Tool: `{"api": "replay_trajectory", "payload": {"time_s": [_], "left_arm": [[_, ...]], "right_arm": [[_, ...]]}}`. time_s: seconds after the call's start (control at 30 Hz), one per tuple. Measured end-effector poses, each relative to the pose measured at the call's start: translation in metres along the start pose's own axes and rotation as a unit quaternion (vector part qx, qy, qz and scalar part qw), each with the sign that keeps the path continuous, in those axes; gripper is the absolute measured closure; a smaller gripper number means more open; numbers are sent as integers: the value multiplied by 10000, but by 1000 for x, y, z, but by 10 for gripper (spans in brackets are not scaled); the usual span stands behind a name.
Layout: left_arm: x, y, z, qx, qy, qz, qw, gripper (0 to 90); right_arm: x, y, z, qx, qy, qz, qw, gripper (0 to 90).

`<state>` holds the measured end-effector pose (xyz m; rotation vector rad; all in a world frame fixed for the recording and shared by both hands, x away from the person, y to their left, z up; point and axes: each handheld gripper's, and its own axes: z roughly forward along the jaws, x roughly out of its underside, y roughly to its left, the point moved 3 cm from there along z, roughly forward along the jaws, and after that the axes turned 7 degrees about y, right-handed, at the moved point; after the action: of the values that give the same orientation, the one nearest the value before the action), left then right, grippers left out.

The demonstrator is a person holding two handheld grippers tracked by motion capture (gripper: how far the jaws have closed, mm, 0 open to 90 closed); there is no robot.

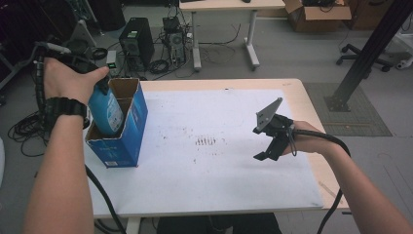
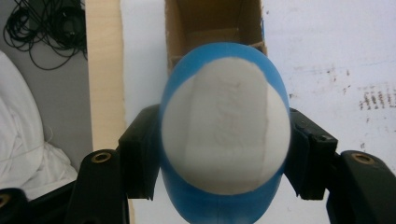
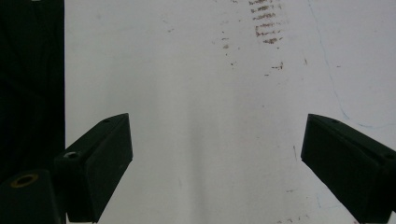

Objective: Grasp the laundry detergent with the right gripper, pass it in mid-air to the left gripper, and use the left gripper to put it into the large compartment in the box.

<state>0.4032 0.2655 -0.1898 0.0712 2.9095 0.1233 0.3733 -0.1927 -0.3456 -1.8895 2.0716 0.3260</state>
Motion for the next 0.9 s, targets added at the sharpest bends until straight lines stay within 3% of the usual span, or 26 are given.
{"api": "replay_trajectory", "payload": {"time_s": [0.57, 0.9], "left_arm": [[5, -5, 65, -38, 312, -47, 9995, 381], [7, -8, 84, -35, 425, -43, 9991, 381]], "right_arm": [[6, -1, 5, -53, -3, 47, 10000, 85], [8, -1, 8, -88, 12, 71, 9999, 84]]}}
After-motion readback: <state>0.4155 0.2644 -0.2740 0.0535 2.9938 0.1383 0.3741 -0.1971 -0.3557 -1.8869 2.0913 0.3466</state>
